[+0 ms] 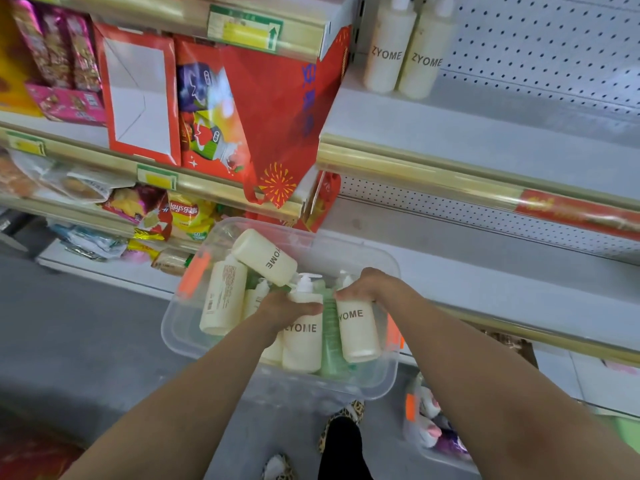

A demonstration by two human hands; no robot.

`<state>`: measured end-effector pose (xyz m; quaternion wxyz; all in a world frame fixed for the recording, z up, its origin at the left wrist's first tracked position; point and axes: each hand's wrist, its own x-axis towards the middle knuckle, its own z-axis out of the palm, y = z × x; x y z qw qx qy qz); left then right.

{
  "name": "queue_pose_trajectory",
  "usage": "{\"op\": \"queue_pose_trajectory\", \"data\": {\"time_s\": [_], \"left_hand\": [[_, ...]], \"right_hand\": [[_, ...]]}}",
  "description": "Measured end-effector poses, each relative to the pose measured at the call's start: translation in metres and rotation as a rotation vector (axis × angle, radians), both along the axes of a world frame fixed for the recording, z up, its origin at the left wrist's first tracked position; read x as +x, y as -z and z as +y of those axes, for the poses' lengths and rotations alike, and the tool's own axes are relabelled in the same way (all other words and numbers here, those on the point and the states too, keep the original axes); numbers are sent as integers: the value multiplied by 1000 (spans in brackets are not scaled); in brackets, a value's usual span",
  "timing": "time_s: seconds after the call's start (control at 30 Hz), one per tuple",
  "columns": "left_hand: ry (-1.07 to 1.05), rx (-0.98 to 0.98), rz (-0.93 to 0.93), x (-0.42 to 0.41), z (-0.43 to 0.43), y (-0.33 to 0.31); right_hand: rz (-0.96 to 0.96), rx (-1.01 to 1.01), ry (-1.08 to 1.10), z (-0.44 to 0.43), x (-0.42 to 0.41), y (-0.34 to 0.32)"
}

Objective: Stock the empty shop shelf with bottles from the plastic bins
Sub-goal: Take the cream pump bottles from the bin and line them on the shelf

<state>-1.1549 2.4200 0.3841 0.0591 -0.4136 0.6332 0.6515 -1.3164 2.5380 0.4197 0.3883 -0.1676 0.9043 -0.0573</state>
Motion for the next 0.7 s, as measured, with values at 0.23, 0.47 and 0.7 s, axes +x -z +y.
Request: {"op": "queue_pose_trajectory", "data": {"time_s": [0.23,0.47,0.7], "left_hand": [[-142,270,153,19,-9,1],[-198,331,261,17,-12,-14],[-157,294,335,0,-13,-72]], "right_hand": [[-322,-111,174,18,4,12],[-334,-321,302,30,8,8],[-561,-792,443,48,1,-39]]}}
